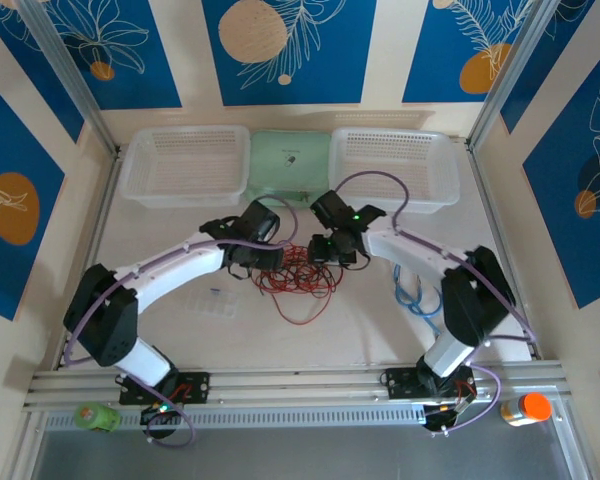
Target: Untangle the cables
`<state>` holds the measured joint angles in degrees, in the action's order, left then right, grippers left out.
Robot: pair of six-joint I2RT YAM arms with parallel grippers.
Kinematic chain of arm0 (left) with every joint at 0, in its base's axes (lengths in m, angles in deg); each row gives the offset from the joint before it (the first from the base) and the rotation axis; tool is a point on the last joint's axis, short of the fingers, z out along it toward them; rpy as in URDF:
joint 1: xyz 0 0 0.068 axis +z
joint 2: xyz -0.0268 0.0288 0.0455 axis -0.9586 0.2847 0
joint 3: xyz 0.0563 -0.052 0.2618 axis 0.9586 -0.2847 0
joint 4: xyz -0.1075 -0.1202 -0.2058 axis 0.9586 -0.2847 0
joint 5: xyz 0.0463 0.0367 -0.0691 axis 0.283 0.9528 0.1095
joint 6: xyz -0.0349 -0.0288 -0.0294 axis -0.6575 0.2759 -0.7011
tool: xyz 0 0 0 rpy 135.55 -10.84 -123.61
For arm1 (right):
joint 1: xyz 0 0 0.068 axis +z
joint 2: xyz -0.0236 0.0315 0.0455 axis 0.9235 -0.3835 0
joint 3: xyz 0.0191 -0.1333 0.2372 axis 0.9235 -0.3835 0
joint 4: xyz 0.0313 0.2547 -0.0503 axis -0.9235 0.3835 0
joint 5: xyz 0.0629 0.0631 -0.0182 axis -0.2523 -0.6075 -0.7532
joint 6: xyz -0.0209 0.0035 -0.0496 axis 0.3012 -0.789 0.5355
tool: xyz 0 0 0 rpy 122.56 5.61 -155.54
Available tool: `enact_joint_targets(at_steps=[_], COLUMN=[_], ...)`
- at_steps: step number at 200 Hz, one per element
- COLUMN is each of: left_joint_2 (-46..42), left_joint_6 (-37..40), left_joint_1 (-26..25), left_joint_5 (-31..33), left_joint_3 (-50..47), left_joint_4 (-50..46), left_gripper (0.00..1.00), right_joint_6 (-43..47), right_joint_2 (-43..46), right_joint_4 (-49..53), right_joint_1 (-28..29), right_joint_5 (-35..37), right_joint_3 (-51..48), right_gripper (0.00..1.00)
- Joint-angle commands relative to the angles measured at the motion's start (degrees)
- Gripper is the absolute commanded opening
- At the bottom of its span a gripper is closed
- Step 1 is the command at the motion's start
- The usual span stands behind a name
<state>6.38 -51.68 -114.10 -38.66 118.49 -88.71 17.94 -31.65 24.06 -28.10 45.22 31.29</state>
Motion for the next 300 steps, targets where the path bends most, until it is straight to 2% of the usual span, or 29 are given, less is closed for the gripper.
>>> enact_joint_targets(at_steps=[1, 40, 103, 142, 171, 206, 252, 281, 300], left_joint_2=[2.02, 6.19, 11.48, 11.81, 10.05, 7.64, 7.16, 5.92, 4.12], left_joint_6=[-6.57, -8.67, -9.13, -6.34, -4.17, -2.31, -1.03, 0.00, 2.13], left_joint_1=[-0.55, -0.65, -0.32, 2.09, 4.95, 7.59, 7.69, 7.72, 7.73], left_joint_5=[-5.27, -0.88, 5.08, 10.43, 13.23, 13.64, 13.67, 12.17, 8.29], left_joint_3=[-3.69, -6.01, -7.20, -7.18, -7.80, -8.26, -6.59, -6.34, -6.95], left_joint_4=[5.80, 9.99, 14.49, 12.28, 10.30, 9.88, 8.90, 9.11, 11.13], left_gripper=[0.62, 0.62, 0.58, 0.51, 0.51, 0.51, 0.52, 0.54, 0.57], right_joint_6=[-0.64, -1.53, -2.48, -3.38, -3.73, -3.93, -3.93, -3.76, -2.94], right_joint_2=[-4.58, -11.90, -18.38, -18.53, -15.52, -11.29, -10.58, -9.22, -6.56], right_joint_4=[-1.46, -2.57, -1.63, 0.17, 2.52, 3.04, 4.76, 5.37, 5.13], right_joint_1=[1.61, 3.01, 3.45, 2.95, 0.99, -1.70, -2.53, -2.53, -2.48], right_joint_5=[-2.95, -2.63, 2.39, 7.42, 11.84, 13.26, 14.96, 14.85, 13.38], right_joint_3=[3.04, 4.91, 4.06, 1.11, -2.05, -5.42, -5.70, -5.76, -5.78], right_gripper=[0.41, 0.35, 0.37, 0.34, 0.32, 0.32, 0.32, 0.32, 0.33])
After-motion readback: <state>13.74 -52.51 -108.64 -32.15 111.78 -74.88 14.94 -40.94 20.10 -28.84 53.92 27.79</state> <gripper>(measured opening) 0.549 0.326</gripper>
